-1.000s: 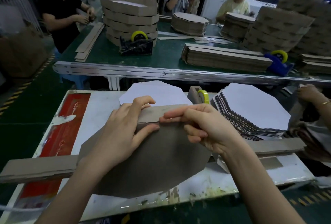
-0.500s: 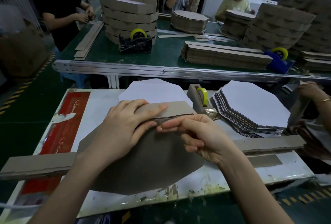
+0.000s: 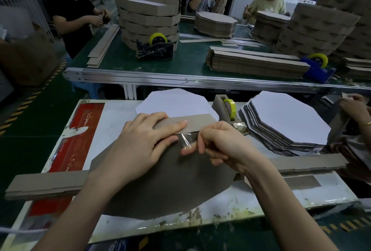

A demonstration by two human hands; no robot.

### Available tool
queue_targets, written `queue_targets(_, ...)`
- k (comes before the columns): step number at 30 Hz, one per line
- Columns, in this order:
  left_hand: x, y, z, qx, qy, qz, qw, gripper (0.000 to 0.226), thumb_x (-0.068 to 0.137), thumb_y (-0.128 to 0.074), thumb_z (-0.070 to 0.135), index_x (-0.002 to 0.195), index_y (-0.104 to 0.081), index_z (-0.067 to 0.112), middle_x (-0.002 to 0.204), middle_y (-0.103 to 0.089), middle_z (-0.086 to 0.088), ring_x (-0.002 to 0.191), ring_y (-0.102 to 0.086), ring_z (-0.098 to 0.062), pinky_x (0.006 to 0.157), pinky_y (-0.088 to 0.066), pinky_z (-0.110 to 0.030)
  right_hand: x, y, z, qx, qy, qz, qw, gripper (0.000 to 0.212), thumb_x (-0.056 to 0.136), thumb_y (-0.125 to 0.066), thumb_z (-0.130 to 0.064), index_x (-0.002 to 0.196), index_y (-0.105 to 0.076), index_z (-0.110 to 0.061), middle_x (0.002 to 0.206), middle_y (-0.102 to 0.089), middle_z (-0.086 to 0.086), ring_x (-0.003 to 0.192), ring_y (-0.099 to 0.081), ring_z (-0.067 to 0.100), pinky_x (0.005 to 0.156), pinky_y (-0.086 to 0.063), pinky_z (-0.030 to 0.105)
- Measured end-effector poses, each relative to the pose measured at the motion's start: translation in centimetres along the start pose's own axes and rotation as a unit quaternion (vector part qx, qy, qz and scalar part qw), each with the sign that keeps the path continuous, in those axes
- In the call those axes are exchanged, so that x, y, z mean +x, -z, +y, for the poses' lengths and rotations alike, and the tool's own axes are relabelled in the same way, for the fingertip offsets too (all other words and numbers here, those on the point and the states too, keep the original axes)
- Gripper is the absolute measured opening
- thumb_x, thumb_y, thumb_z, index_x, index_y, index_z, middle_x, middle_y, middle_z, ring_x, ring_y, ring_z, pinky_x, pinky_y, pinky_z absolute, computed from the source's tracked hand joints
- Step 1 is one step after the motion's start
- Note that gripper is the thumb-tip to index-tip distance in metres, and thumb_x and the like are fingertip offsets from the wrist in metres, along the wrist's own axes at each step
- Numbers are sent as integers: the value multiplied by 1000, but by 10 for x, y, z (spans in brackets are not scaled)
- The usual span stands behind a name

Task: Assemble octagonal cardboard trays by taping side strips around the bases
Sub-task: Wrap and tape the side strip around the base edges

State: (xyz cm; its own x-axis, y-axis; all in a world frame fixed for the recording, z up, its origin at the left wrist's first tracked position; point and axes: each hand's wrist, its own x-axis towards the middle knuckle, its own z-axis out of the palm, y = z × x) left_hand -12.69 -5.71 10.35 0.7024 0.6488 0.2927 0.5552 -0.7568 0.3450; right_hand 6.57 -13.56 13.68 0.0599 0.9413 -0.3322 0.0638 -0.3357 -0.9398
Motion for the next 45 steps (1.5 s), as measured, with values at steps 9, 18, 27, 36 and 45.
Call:
queue_targets(9,0,1,-2,-5,-2,-7,1000,53,90,-17,59,138,-39,52,136,-49,2,122,-39,-17,95,-31,-33,6,23,-11,-55,196,182,962,37,77,-39,-6,44,-49,-20,43,-50,2,37,-33,8,39,-27,15)
queue_targets(18,-2,0,-4,-16,3,-2,1000,42,94,-27,56,136,-28,58,138,-49,2,124,-38,-17,98,-34,-39,38,39,-12,-283,81,91,951,31,93,-64,-42,78,-75,-17,64,-65,-10,58,-56,3,55,-45,17)
queue_targets(27,-3,0,0,-11,4,3,1000,44,94,-23,53,137,-36,56,139,-51,-1,126,-42,-21,99,-38,-43,43,36,-9,-231,100,94,963,28,91,-67,-42,71,-75,-23,62,-67,-9,55,-57,2,51,-43,14)
queue_targets(36,2,3,3,-110,24,13,994,32,88,-43,53,117,-46,68,142,-49,18,134,-37,-9,111,-30,-45,39,38,-8,-238,95,86,963,33,94,-64,-41,68,-71,-21,58,-64,-11,52,-54,0,49,-39,11)
queue_targets(45,15,-1,20,-64,52,56,995,43,82,-38,72,111,-63,52,128,-62,14,120,-54,-9,102,-38,-37,39,39,-5,-222,109,85,965,35,95,-63,-38,64,-67,-22,53,-58,-14,48,-47,-1,46,-35,11)
